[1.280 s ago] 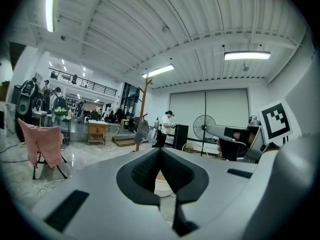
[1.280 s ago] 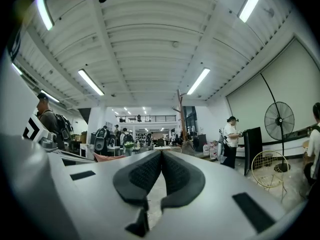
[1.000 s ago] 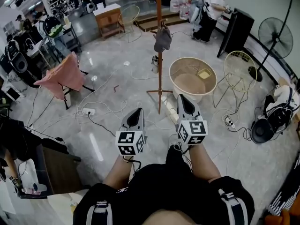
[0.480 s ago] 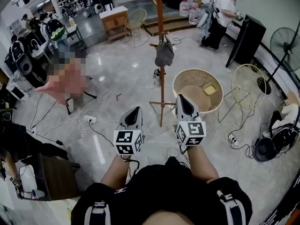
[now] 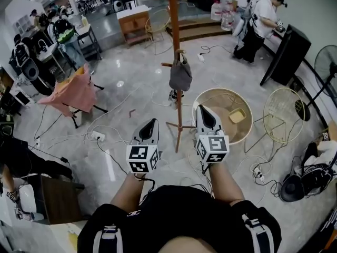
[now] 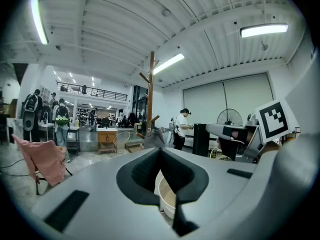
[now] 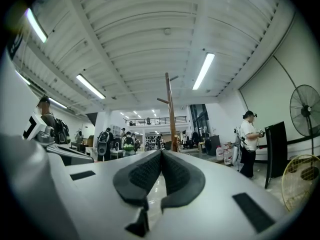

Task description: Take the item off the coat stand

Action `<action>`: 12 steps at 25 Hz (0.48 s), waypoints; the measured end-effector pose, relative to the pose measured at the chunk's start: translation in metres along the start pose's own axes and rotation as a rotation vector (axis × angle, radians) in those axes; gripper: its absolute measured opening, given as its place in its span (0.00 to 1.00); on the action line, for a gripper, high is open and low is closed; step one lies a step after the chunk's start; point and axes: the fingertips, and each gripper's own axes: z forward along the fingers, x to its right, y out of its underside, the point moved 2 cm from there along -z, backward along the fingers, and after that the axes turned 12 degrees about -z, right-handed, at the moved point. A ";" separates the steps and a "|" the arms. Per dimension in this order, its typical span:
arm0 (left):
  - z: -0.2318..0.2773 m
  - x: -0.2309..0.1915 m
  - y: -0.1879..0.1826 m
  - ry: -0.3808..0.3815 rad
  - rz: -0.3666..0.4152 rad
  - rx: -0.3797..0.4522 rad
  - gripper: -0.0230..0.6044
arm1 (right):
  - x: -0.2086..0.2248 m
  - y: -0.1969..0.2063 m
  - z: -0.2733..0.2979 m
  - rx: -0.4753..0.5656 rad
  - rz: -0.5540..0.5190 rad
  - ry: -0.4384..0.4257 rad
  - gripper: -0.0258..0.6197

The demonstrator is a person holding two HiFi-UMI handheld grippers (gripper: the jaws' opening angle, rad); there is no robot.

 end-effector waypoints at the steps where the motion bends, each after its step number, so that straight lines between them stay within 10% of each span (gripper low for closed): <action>1: 0.011 0.003 -0.001 -0.004 -0.001 -0.001 0.06 | 0.009 0.002 0.008 -0.001 -0.002 -0.004 0.07; 12: 0.082 -0.004 0.005 -0.031 -0.045 -0.034 0.06 | 0.057 0.027 0.066 -0.051 -0.007 -0.032 0.07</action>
